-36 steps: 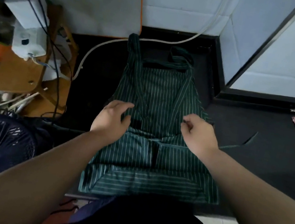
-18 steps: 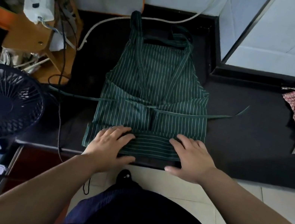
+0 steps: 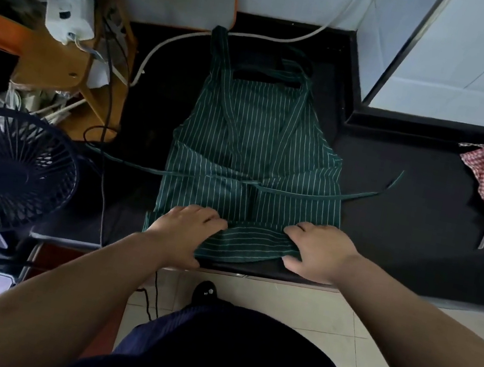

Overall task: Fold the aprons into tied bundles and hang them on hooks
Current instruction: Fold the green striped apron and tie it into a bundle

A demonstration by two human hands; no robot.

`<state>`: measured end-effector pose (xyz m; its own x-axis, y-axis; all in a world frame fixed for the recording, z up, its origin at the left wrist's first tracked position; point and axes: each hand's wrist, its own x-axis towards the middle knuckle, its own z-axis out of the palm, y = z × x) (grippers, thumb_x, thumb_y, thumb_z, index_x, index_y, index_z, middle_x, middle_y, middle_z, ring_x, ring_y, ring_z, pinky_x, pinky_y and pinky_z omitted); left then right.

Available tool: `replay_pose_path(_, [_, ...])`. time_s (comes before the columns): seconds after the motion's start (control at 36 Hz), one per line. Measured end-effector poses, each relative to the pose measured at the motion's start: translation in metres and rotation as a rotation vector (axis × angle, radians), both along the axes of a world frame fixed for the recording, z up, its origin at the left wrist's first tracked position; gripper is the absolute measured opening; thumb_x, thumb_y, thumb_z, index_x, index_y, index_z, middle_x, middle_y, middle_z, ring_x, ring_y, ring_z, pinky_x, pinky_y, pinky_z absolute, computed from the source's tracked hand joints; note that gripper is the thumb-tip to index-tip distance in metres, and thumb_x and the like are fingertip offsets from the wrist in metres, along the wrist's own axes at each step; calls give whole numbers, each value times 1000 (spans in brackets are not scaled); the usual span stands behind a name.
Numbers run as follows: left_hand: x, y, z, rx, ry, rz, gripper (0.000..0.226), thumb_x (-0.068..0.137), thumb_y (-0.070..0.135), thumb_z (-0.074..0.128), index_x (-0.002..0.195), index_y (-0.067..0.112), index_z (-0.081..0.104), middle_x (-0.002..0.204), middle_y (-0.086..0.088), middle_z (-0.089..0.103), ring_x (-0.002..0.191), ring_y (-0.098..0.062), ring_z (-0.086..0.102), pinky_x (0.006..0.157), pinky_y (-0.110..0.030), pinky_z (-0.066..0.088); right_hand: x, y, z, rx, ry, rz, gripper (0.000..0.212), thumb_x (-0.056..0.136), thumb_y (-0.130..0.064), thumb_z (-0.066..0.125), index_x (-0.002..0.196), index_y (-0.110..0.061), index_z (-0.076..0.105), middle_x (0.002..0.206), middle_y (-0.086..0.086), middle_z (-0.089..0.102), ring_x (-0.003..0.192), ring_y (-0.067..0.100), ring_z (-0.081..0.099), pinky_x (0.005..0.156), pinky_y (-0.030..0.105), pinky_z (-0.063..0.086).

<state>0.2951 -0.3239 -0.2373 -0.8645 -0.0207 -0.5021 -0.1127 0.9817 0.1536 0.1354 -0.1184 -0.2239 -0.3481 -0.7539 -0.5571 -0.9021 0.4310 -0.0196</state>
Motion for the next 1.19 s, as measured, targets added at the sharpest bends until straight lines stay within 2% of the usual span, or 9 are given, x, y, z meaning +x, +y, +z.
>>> replay_pose_path(0.17, [-18,-26,20,249,-69,283,41,86,23,54,126,32,53,115,0,63,93,-17,62,82,-39,55,-12,-7,8,-76,-37,-107,62,87,-63,41,136,-24,41,85,-3,65,81,19,63,67,30,52])
replay_pose_path(0.36, [-18,-63,17,-53,147,222,44,89,56,51,125,32,59,150,7,27,140,-20,16,114,-42,12,-31,-11,12,-70,41,-79,52,91,-57,44,128,-21,53,133,2,46,125,22,41,103,35,37])
replay_pose_path(0.47, [-19,-81,12,1,98,200,70,86,62,54,147,37,30,158,7,10,146,-21,9,118,-44,9,-36,-12,15,-29,58,-75,62,91,-63,39,132,-19,52,157,2,16,142,26,15,115,41,18])
replay_pose_path(0.67, [-18,-88,6,31,171,273,67,82,70,50,139,36,43,148,4,23,137,-21,20,112,-40,26,-40,-14,12,-32,-60,-228,82,82,-77,32,138,-18,39,145,-2,34,112,16,52,85,31,47])
replay_pose_path(0.78, [-24,-92,8,171,103,401,66,79,72,42,128,29,52,116,4,54,109,-20,51,85,-33,44,-44,-16,9,-71,-50,-322,67,89,-69,26,130,-17,38,120,1,52,81,15,57,68,35,53])
replay_pose_path(0.86, [-31,-98,7,62,131,338,63,83,72,38,133,35,48,129,2,49,122,-24,40,101,-40,36,-50,-17,6,-54,-19,-326,55,95,-60,25,125,-16,39,90,-1,53,75,18,57,65,36,52])
replay_pose_path(0.94, [-37,-101,7,-35,190,188,61,82,73,46,130,36,51,146,3,25,135,-23,19,112,-44,20,-53,-18,5,-25,-19,-301,54,95,-60,31,125,-16,39,97,0,54,79,18,57,65,35,50])
replay_pose_path(1.03, [-43,-110,1,96,68,200,91,66,91,31,128,28,54,132,5,46,121,-18,43,99,-37,38,-55,-18,2,-18,-36,-317,58,94,-61,34,131,-17,37,107,2,57,86,19,58,68,35,51])
replay_pose_path(1.19, [-49,-116,-10,231,60,328,28,88,53,56,99,27,60,88,9,57,85,-14,57,75,-33,48,-61,-18,-1,-43,-105,-436,53,98,-49,39,139,-16,36,92,1,64,76,16,60,65,31,49])
